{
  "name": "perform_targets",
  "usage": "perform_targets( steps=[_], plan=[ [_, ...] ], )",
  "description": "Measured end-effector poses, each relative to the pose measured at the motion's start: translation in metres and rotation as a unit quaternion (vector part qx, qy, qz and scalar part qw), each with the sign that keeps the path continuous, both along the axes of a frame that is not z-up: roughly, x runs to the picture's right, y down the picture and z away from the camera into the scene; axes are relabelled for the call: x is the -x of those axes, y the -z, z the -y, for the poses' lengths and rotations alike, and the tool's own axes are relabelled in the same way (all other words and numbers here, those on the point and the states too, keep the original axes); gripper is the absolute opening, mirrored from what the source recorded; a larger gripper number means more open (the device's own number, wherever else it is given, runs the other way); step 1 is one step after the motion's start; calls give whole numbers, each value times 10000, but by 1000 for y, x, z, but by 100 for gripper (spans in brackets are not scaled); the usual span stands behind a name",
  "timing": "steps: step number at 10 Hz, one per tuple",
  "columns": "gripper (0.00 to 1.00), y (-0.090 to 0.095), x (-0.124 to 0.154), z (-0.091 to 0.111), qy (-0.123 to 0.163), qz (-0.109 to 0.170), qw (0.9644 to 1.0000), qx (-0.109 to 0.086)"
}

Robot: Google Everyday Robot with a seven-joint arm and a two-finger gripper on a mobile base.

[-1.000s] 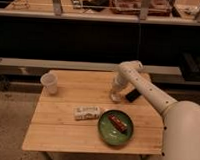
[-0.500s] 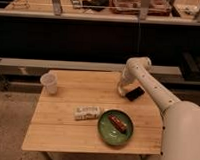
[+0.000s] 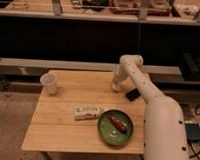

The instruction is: Wipe the white sponge on the table

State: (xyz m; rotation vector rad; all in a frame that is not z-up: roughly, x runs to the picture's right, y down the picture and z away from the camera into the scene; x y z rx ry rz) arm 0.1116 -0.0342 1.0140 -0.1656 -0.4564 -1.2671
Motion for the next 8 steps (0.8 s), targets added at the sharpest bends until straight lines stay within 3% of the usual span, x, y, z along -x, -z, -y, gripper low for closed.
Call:
perform_targets(
  steps=[3,5,8],
  plan=[
    [0,-4,48,-1,255,378,9990,33],
    [0,-1,77,-17,381,679,9969,115],
    [0,19,115,-58,693,1199,9897,374]
  ],
)
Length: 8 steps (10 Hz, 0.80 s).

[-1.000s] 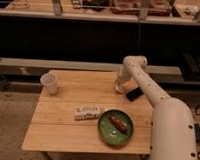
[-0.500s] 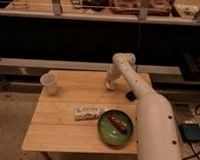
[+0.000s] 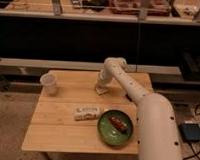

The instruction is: Wipe the white sponge on the table

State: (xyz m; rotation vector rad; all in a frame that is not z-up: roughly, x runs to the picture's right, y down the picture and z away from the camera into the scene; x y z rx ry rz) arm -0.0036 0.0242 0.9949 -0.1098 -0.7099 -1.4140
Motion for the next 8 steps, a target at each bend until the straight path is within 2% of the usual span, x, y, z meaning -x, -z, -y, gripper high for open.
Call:
perform_targets(
  steps=[2,4,6,8],
  plan=[
    [0,23,9,-26,203,263,9994,106],
    [0,39,1,-42,339,276,9989,176],
    [0,41,-39,-51,262,-107,9994,217],
    [0,39,-101,-38,-87,-726,9973,98]
  ],
)
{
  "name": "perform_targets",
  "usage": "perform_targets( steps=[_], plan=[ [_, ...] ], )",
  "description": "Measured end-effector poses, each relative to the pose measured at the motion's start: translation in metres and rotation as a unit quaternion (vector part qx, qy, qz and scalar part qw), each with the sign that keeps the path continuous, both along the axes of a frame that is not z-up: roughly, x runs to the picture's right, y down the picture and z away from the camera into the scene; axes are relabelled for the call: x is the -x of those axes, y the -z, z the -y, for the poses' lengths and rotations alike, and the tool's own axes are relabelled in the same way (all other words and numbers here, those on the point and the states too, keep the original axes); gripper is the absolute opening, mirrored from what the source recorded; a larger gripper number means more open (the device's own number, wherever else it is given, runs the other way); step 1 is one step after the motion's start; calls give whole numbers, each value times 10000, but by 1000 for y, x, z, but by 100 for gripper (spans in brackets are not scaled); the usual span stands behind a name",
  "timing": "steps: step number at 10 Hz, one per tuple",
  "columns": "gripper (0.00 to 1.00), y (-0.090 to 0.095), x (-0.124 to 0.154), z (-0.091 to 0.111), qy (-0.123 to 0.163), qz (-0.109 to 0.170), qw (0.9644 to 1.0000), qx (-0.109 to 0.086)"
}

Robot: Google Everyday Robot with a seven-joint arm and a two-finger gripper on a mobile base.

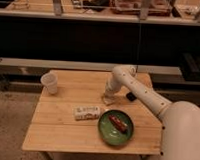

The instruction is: Wipe the white sponge on the table

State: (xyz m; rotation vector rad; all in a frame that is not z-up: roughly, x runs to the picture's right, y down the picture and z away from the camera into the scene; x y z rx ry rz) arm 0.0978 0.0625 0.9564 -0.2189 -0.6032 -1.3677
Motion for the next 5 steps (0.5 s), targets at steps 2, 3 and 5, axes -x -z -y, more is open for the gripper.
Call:
perform_targets(
  steps=[2,3,5],
  plan=[
    [0,0,-37,11,-258,-363,9990,-102],
    [0,-2,-48,20,-365,-484,9980,-183],
    [0,-6,-60,39,-483,-636,9962,-343]
  ],
)
